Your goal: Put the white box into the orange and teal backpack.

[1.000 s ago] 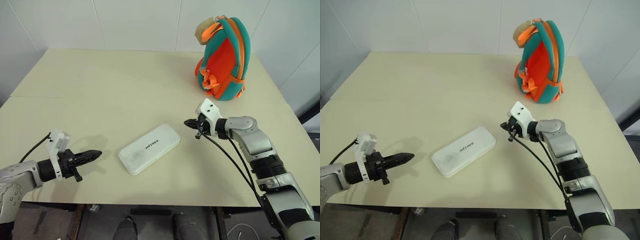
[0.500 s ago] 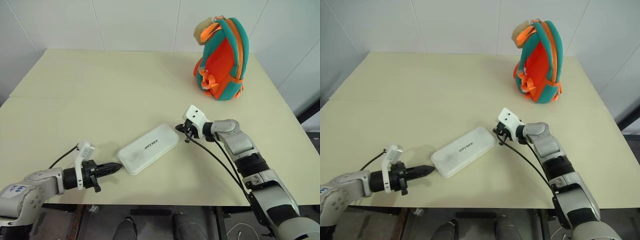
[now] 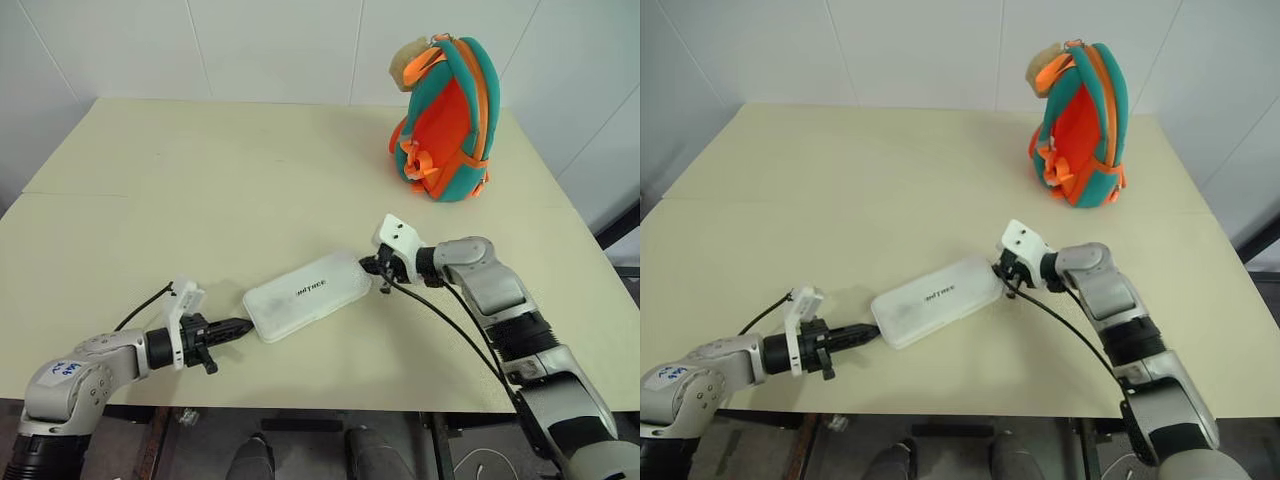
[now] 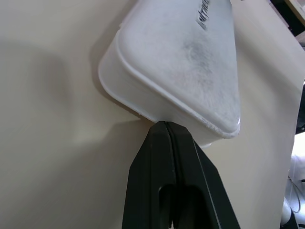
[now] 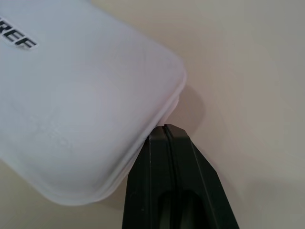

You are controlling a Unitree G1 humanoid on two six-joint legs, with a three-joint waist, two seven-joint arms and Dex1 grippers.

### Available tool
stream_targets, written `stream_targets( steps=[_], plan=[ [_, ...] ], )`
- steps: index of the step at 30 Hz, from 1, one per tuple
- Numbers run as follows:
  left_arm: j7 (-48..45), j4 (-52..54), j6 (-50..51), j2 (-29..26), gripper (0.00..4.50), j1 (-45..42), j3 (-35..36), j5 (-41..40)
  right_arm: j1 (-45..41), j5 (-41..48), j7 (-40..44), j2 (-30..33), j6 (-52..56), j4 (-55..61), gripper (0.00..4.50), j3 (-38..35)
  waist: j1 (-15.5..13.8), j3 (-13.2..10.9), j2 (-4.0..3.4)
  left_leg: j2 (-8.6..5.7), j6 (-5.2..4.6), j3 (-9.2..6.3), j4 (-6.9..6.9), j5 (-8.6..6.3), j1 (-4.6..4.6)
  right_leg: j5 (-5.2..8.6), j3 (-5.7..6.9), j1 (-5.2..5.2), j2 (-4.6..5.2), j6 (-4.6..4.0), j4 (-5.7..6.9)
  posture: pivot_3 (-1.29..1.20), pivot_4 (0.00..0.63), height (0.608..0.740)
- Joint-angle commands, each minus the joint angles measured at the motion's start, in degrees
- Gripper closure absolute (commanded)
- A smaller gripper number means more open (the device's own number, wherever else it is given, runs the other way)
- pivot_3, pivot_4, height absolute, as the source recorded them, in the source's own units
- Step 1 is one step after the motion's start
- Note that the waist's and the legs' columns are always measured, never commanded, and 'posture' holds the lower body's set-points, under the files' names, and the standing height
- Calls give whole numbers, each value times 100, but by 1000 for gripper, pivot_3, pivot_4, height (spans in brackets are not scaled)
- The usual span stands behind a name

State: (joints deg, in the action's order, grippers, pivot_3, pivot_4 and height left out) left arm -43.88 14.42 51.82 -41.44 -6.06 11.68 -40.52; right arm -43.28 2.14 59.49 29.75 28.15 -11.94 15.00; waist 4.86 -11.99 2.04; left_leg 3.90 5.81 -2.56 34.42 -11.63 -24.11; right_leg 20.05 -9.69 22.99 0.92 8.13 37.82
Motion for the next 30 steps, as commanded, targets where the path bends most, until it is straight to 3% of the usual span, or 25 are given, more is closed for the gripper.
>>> stream_targets(
  steps=[1,11,30],
  plan=[
    [-119,-47,-156,-164,4477,-127,180,34,67,266,494,155,225,618,4500,123,14,0,0,0,0,0,1,0,0,0,0,0,0,0,0,0,150,740],
    [-167,-53,-70,-397,4477,-360,215,5,284,408,1227,709,605,1276,4500,314,-7,0,0,0,-1,0,-1,-1,-1,0,0,-1,-1,1,-8,0,150,740],
    [-290,-281,-179,-385,4477,-512,-18,215,663,905,1559,1306,988,2106,4500,189,-9,0,1,0,-2,0,0,-1,-1,0,0,-2,-1,1,-11,0,150,740]
  ],
)
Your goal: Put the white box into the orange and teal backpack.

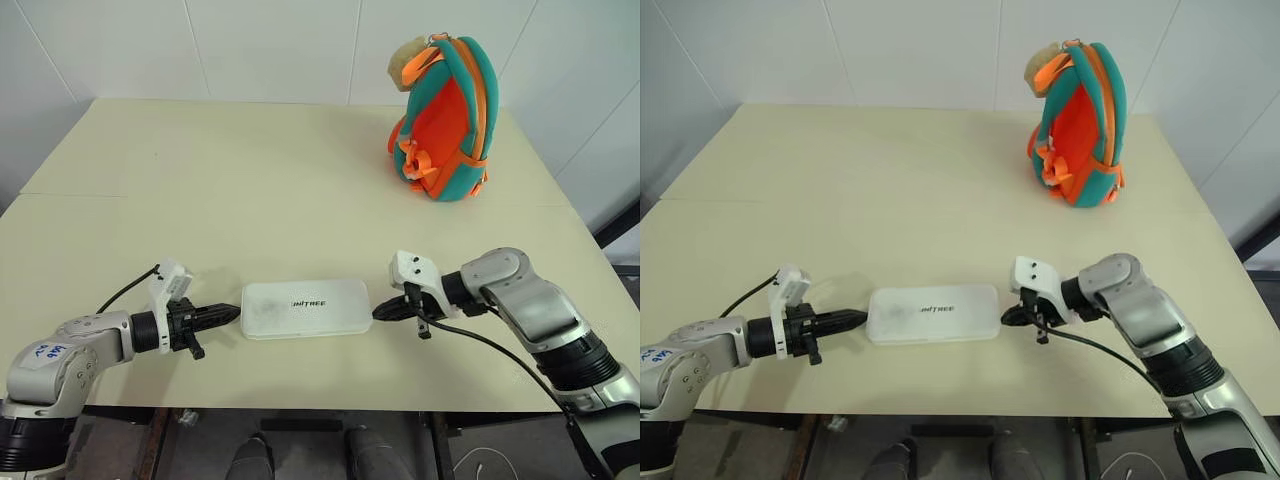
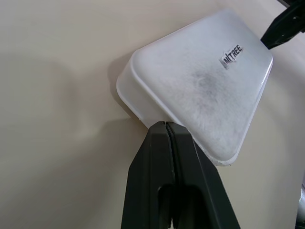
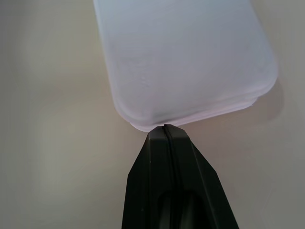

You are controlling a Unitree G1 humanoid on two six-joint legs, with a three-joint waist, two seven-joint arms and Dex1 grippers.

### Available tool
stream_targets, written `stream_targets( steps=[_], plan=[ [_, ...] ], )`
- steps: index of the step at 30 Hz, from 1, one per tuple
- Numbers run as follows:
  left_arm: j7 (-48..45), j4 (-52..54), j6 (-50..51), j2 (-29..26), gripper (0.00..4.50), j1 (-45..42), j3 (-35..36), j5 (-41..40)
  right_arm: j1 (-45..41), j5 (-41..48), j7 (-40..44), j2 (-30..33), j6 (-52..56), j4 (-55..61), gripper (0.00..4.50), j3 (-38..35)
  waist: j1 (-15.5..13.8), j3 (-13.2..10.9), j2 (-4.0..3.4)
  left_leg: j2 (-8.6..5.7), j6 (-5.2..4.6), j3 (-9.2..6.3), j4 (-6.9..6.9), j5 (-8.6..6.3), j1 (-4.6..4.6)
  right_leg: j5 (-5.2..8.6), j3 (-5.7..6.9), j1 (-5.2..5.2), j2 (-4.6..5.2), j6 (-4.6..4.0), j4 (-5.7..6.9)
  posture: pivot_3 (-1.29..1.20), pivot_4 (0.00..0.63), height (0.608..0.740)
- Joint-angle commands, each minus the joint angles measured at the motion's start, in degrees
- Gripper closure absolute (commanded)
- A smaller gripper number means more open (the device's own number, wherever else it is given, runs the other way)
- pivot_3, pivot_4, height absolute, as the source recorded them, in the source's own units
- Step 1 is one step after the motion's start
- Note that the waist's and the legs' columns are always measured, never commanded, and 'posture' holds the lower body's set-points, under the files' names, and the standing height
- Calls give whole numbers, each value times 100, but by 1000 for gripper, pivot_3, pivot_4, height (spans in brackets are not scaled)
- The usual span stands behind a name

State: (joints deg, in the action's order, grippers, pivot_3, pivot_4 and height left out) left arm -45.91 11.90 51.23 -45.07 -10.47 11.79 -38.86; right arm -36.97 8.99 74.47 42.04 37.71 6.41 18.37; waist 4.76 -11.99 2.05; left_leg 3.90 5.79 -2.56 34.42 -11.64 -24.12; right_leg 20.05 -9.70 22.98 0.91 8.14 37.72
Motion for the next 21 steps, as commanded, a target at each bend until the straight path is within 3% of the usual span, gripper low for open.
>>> stream_targets(
  steps=[1,10,20,21],
  plan=[
    [-98,-43,-135,-16,4477,-77,-48,66,47,254,59,93,47,308,4500,-155,5,0,0,0,0,0,0,0,0,0,0,0,0,0,0,0,150,740],
    [-94,-19,-148,-21,4477,-6,-54,71,110,289,-5,344,12,290,4500,-168,-3,0,0,0,0,0,0,0,-1,0,0,0,0,0,-1,0,150,740],
    [195,-61,335,-331,4477,-12,910,-189,-99,208,-125,563,-392,-211,4500,-413,6,0,1,0,-1,0,-1,-1,0,1,0,1,0,-1,-3,0,150,740],
    [249,-100,542,-347,4499,-81,1002,-303,-150,211,-151,539,-429,-258,4333,-434,5,-1,1,0,-1,0,-1,-1,0,1,0,1,1,-1,-3,0,150,740]
  ],
)
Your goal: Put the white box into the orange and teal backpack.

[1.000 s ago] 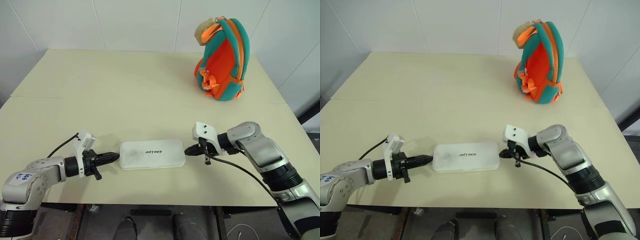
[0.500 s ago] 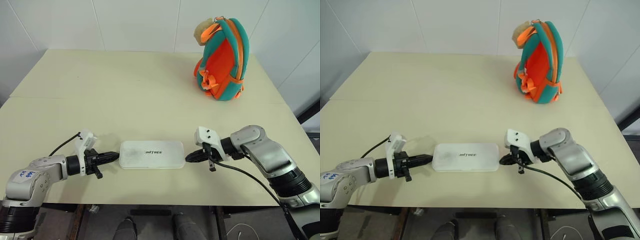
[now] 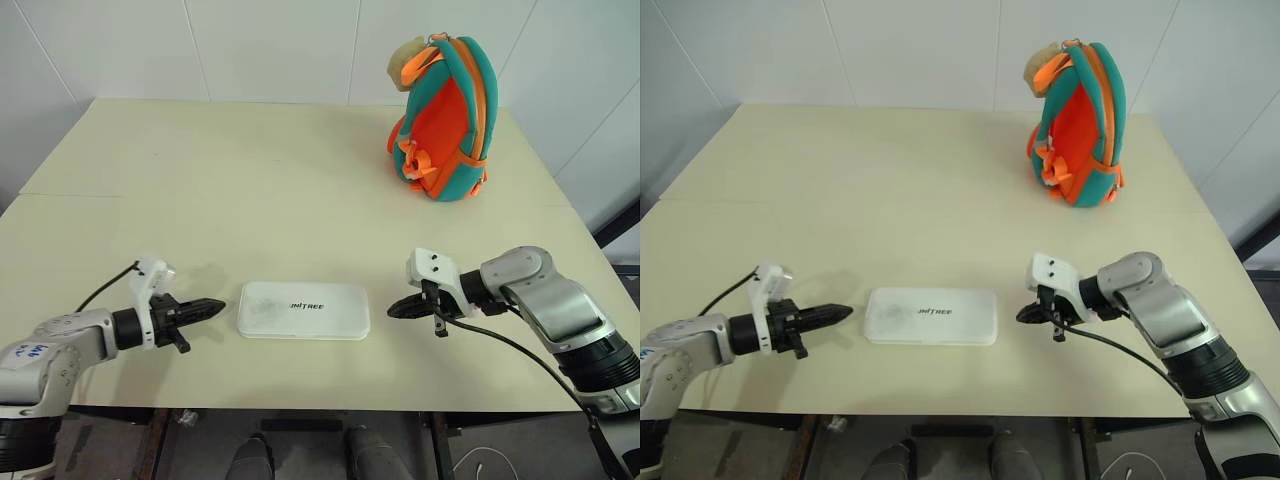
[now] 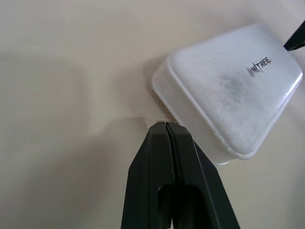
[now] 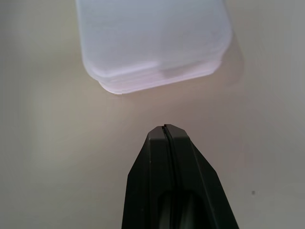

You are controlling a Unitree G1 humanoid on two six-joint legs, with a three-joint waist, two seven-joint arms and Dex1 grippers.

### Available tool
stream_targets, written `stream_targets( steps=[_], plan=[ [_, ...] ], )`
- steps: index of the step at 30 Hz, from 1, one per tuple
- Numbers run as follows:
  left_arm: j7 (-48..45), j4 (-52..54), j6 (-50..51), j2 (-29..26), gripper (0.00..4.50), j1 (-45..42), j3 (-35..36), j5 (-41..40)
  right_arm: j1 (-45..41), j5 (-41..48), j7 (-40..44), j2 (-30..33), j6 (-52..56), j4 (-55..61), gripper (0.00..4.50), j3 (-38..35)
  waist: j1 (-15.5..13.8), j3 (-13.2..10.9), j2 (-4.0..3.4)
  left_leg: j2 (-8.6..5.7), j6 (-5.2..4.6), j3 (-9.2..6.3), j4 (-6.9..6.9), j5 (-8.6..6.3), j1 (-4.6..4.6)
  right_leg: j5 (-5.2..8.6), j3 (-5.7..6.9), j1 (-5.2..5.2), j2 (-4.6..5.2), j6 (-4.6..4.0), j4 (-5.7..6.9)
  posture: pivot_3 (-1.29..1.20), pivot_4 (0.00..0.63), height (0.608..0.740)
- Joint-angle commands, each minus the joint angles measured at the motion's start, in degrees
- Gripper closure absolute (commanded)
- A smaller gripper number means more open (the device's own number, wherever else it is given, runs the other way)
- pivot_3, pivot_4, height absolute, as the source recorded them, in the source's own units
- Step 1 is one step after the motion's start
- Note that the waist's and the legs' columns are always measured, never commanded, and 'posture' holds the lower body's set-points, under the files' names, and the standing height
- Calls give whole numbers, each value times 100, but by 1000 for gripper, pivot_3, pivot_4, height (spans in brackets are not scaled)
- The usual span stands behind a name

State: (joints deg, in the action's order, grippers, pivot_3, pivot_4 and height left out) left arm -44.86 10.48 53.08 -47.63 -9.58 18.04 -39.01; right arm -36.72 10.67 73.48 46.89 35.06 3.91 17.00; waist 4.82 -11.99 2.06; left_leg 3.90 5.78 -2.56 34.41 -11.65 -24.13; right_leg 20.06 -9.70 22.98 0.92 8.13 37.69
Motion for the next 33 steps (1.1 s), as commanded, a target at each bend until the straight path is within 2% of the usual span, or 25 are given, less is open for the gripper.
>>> stream_targets(
  steps=[1,5,9,13,14,15,16,20,25,33],
  plan=[
    [182,18,511,-81,4310,-227,448,-377,-212,47,-68,36,-199,-47,4125,-308,-2,0,0,0,0,0,0,0,0,0,0,0,0,0,0,0,150,740],
    [303,-138,951,-3,3295,-429,646,-648,-297,7,-121,-27,-306,-175,2915,-280,-4,0,0,0,0,0,-1,0,0,0,1,0,0,1,-1,0,150,740],
    [315,-354,1653,73,1986,-672,892,-1229,-315,-12,-201,-103,-377,-239,1538,-268,-2,0,1,0,0,-1,-4,0,-1,0,1,0,0,1,-1,0,150,740],
    [320,-616,2570,-93,716,-764,805,-1592,-301,-16,-273,-161,-365,-223,139,-264,8,0,0,0,0,-2,-4,0,-1,0,1,0,0,1,0,0,150,740],
    [357,-654,2677,-105,437,-786,788,-1594,-296,-17,-279,-167,-363,-217,0,-264,12,0,0,0,0,-2,-4,0,0,0,1,0,0,1,0,0,150,740],
    [431,-869,2840,-65,68,-912,795,-1582,-289,-16,-298,-183,-350,-201,0,-262,11,0,0,0,0,-2,-4,0,0,0,1,1,-1,1,1,0,150,740],
    [486,-1028,2968,-32,28,-1013,808,-1579,-285,-15,-312,-195,-339,-189,0,-261,9,0,0,0,0,-3,-3,0,1,0,2,1,-1,1,2,0,150,740],
    [364,-1757,3903,90,28,-1579,803,-2026,-280,-14,-370,-252,-313,-174,0,-258,3,0,1,-1,0,-5,2,0,0,-1,4,0,-2,1,6,0,150,740],
    [313,-2759,3942,-11,28,-1918,239,-2434,-278,-17,-426,-295,-285,-155,0,-259,-4,0,1,-2,0,-9,0,0,-1,-1,7,-1,0,2,5,0,150,740],
    [253,-3852,3942,-36,28,-2603,-313,-1936,-232,9,-574,-312,-187,-50,0,-300,-7,0,0,-2,2,-11,1,1,-1,-1,9,1,-2,2,9,0,150,740]
  ],
)
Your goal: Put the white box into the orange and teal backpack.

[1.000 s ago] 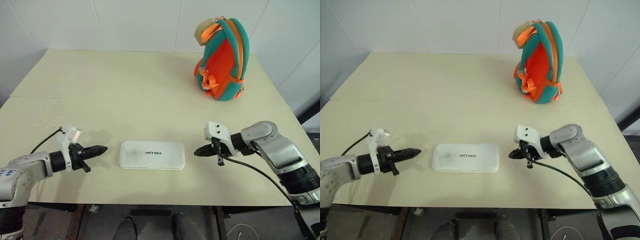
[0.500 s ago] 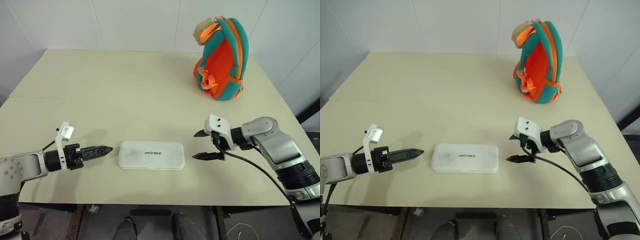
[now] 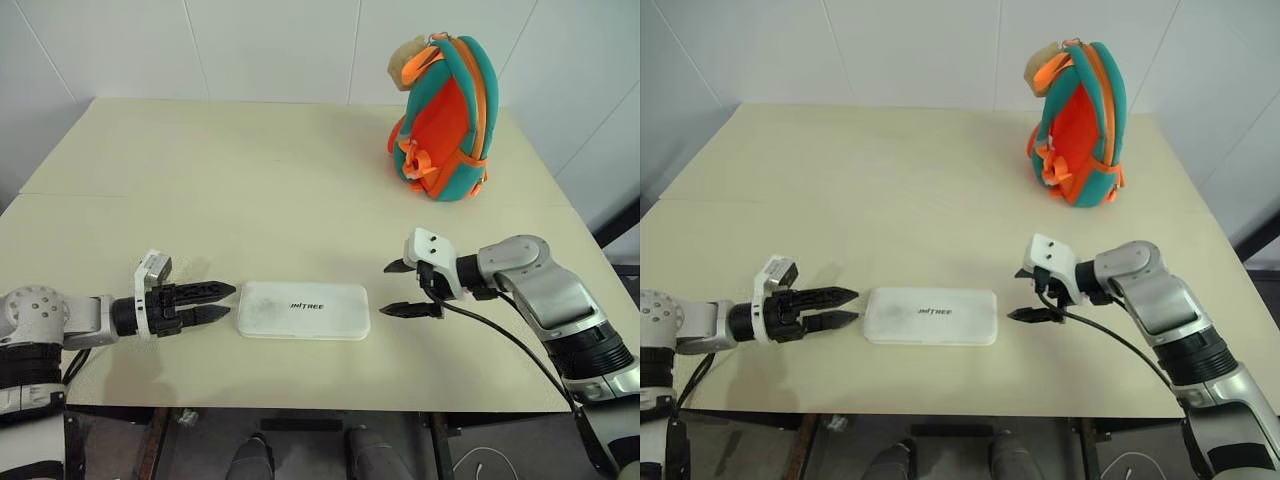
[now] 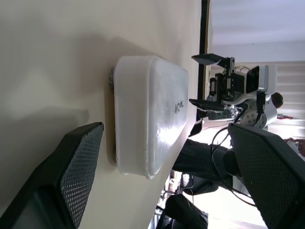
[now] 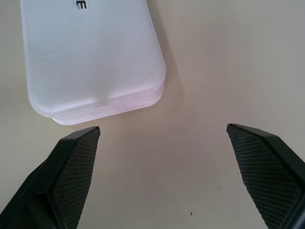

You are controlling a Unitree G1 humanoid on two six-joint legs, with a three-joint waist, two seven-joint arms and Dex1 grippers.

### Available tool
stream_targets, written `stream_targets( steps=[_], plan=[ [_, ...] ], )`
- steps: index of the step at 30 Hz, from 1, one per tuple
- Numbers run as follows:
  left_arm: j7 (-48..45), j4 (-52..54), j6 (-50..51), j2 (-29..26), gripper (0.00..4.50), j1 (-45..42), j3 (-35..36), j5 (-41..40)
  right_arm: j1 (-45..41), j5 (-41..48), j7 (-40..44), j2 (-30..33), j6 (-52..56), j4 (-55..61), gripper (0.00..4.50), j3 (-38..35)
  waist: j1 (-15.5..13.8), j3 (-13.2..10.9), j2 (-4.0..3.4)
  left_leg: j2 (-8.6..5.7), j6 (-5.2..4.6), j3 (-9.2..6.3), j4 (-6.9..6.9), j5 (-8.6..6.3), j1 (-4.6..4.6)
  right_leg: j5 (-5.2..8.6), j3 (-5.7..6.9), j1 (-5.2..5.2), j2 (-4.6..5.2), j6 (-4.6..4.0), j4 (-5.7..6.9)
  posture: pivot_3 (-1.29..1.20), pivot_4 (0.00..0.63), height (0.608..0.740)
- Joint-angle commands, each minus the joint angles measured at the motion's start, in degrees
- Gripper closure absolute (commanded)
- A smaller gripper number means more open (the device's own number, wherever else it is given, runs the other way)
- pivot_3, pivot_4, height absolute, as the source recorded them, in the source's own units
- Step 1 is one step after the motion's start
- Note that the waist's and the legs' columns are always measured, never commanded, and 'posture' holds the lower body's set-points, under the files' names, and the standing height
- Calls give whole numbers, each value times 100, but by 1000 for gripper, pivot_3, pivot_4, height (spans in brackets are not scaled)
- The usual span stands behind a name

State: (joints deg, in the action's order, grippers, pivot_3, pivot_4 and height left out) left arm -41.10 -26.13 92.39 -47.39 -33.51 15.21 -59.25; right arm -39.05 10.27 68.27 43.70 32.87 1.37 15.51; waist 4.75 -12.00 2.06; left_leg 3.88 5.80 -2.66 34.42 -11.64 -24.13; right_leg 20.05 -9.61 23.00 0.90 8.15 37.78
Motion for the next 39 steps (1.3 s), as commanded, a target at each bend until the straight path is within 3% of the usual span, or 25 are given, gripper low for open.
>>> stream_targets(
  steps=[1,11,18,38,39],
  plan=[
    [-195,-209,11,-72,28,-264,-168,115,8,53,-75,2,47,219,0,-151,0,0,0,0,0,0,0,0,0,0,0,0,0,0,0,0,150,740],
    [-927,-200,-297,-25,28,-769,-1354,895,-52,18,-193,-101,21,116,0,-96,-9,0,-1,-1,1,0,0,1,1,0,0,-2,0,0,0,0,150,740],
    [-1302,-156,-450,153,28,-900,-1736,1230,-25,8,-283,-267,26,144,0,-44,-27,0,-1,-2,1,0,1,1,0,0,0,-3,0,0,0,0,150,740],
    [-1819,-477,-1103,643,28,-1137,-2003,1931,-96,-54,-327,-466,-78,23,0,-1,-170,1,-1,-7,-3,-7,45,-1,2,-9,0,-34,0,17,-3,0,150,740],
    [-1858,-512,-1153,647,213,-1155,-2052,1979,-93,-54,-329,-464,-81,22,0,-4,-169,1,-2,-7,-3,-8,46,-1,2,-9,0,-35,0,17,-3,0,150,740]
  ],
)
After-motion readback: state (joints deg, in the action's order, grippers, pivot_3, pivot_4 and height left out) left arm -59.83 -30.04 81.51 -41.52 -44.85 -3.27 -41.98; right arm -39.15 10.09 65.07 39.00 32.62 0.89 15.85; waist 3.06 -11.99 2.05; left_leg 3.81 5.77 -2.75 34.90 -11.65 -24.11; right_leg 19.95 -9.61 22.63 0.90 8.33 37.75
